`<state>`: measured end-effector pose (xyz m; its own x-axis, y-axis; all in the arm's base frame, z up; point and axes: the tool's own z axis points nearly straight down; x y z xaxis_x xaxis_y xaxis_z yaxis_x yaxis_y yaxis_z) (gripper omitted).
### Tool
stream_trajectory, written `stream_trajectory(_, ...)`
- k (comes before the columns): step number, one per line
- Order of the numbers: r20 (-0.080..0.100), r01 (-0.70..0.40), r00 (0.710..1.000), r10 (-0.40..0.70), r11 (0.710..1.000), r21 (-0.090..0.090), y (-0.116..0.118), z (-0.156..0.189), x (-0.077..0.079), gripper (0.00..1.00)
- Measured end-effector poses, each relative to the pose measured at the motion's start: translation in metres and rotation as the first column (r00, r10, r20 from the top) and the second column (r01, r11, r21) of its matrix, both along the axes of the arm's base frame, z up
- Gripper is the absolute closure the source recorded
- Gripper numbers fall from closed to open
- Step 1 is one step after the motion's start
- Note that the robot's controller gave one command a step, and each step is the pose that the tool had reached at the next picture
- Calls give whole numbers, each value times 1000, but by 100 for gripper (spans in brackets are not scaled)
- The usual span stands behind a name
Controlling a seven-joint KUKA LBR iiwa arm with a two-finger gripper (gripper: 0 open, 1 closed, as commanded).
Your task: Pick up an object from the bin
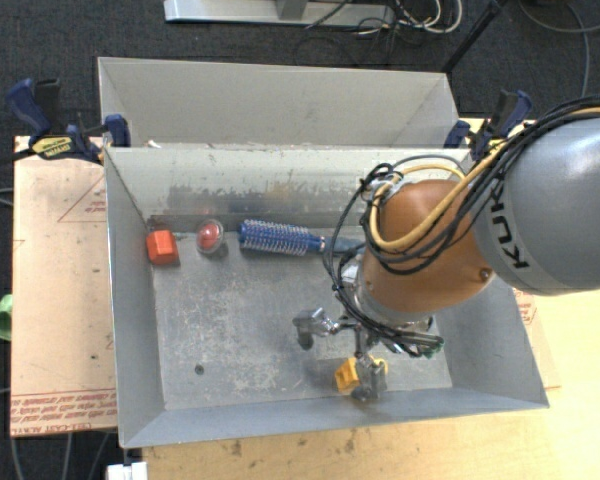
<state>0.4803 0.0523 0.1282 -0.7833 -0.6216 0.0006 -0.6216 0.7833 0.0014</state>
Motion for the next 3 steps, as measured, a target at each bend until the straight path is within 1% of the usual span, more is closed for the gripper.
stream_trajectory(1, -1, -185, 983, 185, 983, 0, -3, -28, 6, 0)
stream_trajectory(2, 7, -420, 908, 420, 908, 0, 8, 31, 10, 0)
stream_trajectory(3, 1, -636, 772, 636, 772, 2, 13, -2, 6, 0)
